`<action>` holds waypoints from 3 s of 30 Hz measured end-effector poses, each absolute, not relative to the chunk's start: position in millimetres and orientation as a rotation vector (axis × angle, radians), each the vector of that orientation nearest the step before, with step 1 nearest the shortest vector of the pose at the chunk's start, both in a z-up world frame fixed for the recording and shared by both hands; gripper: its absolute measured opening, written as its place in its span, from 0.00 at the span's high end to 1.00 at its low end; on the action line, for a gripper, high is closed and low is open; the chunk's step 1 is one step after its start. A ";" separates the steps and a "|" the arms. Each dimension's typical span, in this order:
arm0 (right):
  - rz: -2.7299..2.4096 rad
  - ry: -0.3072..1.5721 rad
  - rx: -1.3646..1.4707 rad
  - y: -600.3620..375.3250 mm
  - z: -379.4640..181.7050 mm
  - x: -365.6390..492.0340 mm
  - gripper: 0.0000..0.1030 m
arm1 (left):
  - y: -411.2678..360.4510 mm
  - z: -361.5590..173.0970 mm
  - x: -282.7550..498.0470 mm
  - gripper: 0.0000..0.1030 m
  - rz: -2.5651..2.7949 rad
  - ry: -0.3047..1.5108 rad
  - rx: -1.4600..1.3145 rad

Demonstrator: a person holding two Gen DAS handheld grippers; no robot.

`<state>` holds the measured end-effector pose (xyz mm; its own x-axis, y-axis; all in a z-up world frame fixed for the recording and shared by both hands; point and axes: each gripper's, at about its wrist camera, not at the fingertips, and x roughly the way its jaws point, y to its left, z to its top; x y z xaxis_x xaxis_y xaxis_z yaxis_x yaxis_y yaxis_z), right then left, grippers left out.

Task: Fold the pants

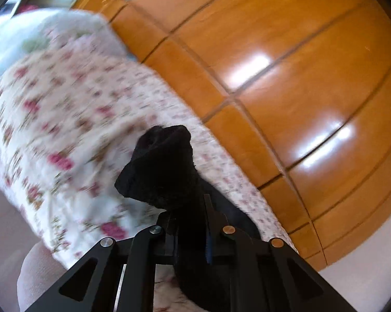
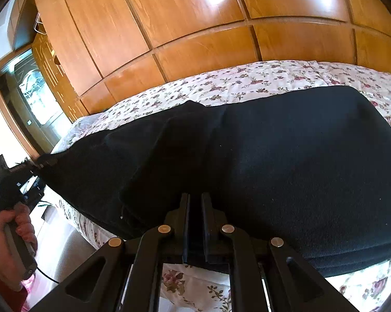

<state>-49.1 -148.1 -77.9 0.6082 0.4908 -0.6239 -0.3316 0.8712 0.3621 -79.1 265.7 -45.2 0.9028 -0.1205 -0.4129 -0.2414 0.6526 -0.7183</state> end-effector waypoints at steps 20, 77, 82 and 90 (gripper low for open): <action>0.412 0.746 0.315 -205.7 -53.0 -73.0 0.64 | 111.7 92.0 -57.3 0.87 -0.367 0.335 -0.451; 0.236 0.735 0.522 -304.7 -58.3 -75.0 0.50 | 56.2 -54.7 -26.6 0.54 -0.261 0.766 -0.407; 0.268 0.775 0.537 -295.2 -63.5 -70.3 0.69 | 55.9 -63.9 -41.0 0.53 -0.252 0.754 -0.436; 0.324 0.709 0.334 -278.5 -8.3 -52.5 0.85 | 45.2 -48.6 -42.4 0.53 -0.269 0.770 -0.396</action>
